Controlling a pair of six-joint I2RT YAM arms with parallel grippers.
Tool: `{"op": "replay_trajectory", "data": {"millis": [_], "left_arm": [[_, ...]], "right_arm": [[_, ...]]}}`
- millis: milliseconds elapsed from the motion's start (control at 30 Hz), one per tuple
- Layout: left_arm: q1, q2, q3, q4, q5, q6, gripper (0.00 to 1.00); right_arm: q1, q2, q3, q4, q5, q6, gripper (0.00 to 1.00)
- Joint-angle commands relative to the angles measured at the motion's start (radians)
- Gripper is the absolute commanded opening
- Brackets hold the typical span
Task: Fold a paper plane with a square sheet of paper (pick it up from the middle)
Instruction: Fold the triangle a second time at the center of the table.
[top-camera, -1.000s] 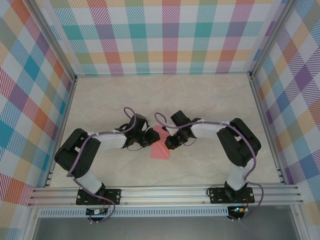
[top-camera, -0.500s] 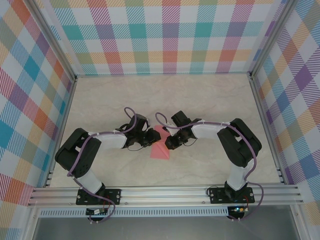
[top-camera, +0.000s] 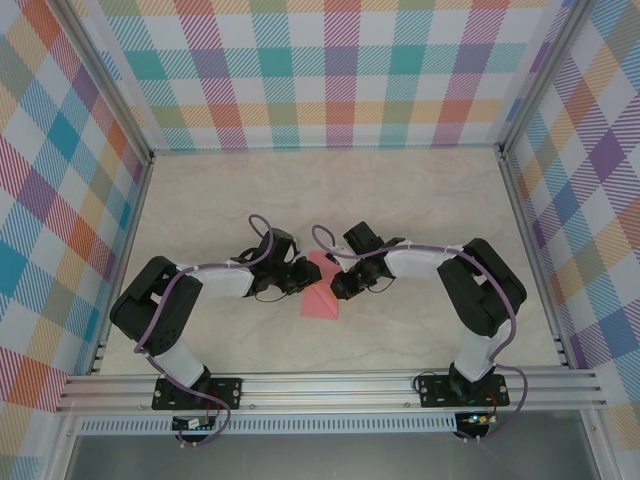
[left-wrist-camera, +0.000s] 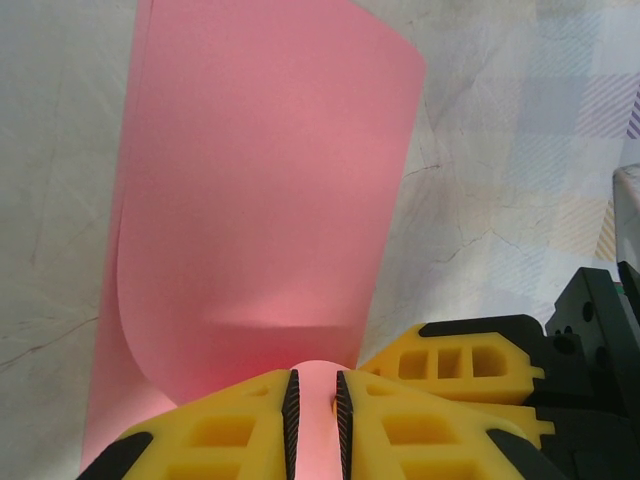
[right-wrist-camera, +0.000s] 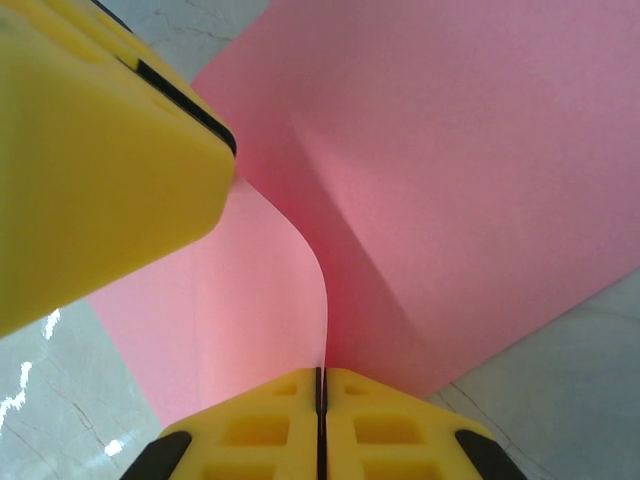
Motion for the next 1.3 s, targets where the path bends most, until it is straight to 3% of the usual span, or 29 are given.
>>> {"op": "replay_trajectory", "data": {"millis": [0,1267], "left_arm": [[-0.007,-0.011,-0.007,-0.019,0.017,0.023,0.20],[-0.014,0.091,-0.014,-0.019,0.009,0.063,0.20]], "right_arm": [[-0.004,-0.022,-0.007,-0.010,-0.019,0.013,0.08],[-0.004,0.028,0.001,-0.006,-0.002,0.026,0.12]]}}
